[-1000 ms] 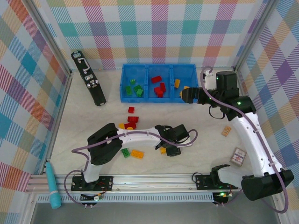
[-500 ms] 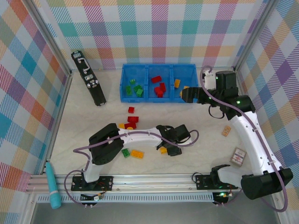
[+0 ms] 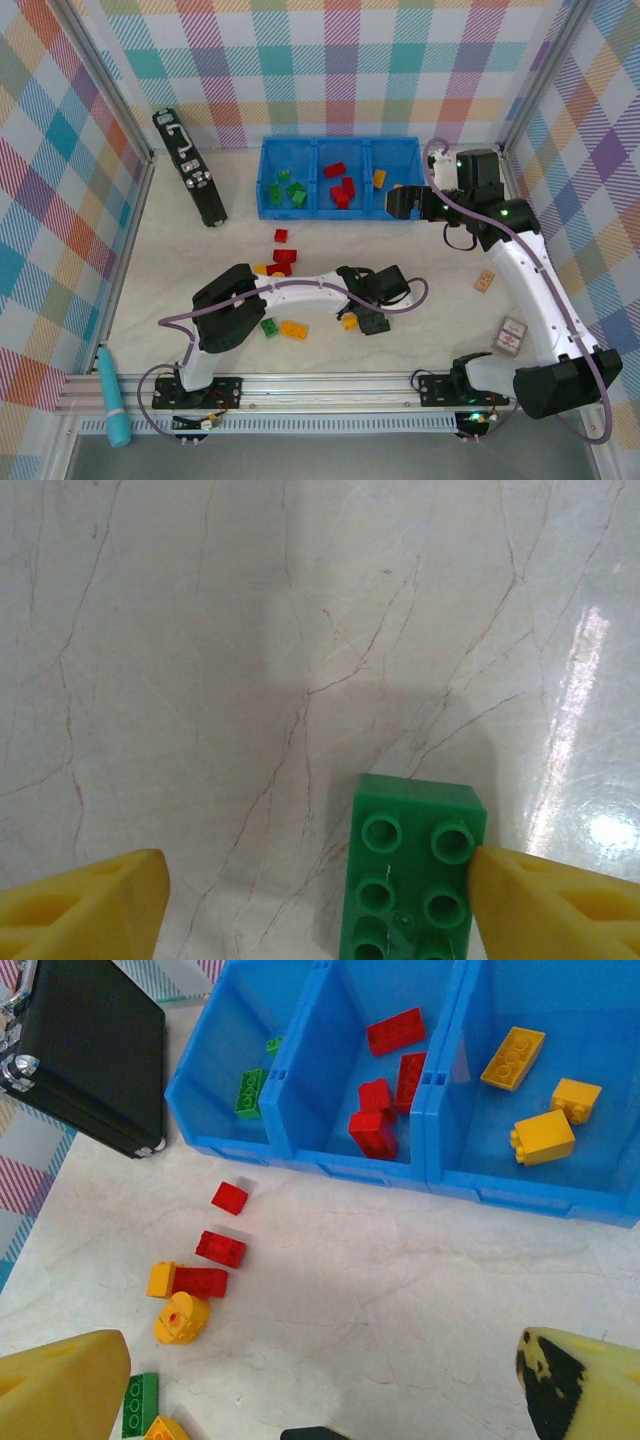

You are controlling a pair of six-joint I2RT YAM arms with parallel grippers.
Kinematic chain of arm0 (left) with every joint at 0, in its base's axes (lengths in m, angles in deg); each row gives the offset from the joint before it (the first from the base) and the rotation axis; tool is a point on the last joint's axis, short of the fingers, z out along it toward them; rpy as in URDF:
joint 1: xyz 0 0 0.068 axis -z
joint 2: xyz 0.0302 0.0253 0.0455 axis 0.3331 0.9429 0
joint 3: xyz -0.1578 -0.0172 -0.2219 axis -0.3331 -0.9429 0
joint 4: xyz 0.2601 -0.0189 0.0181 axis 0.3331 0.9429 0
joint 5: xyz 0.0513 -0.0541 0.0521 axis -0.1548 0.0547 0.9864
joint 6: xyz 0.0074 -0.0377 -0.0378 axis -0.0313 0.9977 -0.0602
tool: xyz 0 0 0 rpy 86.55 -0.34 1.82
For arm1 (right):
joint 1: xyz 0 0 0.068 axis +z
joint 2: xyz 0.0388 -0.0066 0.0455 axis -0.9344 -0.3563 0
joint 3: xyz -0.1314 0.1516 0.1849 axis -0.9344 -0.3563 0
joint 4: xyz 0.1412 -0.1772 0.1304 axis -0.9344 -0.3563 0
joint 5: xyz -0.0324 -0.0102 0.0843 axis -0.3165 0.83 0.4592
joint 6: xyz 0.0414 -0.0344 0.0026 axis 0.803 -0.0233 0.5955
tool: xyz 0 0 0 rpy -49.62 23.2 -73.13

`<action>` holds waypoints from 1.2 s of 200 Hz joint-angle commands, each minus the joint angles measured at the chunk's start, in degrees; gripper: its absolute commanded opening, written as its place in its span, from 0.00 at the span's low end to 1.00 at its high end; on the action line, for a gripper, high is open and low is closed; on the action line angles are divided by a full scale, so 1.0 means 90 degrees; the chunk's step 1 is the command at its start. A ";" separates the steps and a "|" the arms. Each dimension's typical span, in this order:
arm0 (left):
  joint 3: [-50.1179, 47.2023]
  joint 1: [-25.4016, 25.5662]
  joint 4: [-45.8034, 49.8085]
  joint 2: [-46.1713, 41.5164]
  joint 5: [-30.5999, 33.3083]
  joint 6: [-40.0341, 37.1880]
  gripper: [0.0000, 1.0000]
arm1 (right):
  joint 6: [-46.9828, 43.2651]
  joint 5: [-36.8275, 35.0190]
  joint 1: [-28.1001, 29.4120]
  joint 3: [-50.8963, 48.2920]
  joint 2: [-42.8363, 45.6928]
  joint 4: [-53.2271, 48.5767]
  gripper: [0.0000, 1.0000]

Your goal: Sort the legos into containers by color

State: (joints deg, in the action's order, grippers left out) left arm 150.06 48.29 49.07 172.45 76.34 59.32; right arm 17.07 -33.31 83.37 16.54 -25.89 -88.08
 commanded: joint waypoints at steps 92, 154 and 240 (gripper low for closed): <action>0.0435 -0.0065 0.1262 -0.0131 -0.0724 0.0044 0.82 | -0.0022 0.0198 -0.0029 0.0400 -0.0460 -0.0148 0.99; 0.0412 -0.0162 0.1166 0.0090 -0.1000 0.0253 0.83 | -0.0031 0.0196 -0.0031 0.0458 -0.0572 -0.0205 0.99; -0.0047 -0.0319 0.0558 0.0355 -0.0746 0.0383 0.85 | -0.0042 0.0200 -0.0030 0.0467 -0.0738 -0.0206 0.99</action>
State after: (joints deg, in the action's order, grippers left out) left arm 150.67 46.19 55.69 174.90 69.39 61.64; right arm 17.07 -32.40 83.37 18.66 -32.18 -89.52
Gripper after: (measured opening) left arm 0.850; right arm 0.988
